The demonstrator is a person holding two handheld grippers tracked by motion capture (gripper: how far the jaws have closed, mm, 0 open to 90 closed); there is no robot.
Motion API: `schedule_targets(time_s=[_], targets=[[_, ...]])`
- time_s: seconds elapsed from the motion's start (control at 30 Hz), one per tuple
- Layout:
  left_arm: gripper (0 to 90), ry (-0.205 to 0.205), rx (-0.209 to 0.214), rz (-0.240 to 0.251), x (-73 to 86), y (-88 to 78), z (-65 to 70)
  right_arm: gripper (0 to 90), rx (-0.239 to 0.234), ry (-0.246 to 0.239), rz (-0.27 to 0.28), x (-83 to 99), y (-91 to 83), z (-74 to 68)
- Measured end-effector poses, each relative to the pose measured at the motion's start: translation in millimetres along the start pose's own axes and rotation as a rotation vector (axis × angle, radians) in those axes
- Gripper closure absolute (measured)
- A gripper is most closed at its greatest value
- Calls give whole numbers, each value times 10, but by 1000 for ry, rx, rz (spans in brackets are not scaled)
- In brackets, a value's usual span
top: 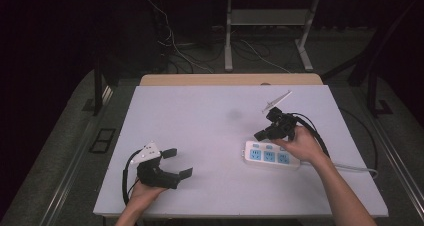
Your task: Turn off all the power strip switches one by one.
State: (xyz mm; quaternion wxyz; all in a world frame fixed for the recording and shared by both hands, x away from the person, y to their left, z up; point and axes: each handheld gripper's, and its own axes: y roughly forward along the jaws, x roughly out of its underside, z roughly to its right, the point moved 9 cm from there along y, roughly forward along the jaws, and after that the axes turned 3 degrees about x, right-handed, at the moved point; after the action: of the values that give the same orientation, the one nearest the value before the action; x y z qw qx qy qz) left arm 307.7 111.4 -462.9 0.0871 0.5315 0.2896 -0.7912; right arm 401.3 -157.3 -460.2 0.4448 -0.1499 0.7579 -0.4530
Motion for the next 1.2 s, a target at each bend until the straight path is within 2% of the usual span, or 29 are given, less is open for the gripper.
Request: schedule_targets(time_s=[0.27,0.37,0.97,1.2], targets=[[28,0,1,2,-4,-5,-1,900,-9,-1,-43,65,150,-34],[28,1,1,4,-6,-7,1,900,11,-15,-64,100,202,-13],[28,4,7,-1,-2,5,13,900,17,-28,-44,103,210,-27],[28,-3,3,8,-9,-12,9,900,4,-10,-14,84,235,-16]])
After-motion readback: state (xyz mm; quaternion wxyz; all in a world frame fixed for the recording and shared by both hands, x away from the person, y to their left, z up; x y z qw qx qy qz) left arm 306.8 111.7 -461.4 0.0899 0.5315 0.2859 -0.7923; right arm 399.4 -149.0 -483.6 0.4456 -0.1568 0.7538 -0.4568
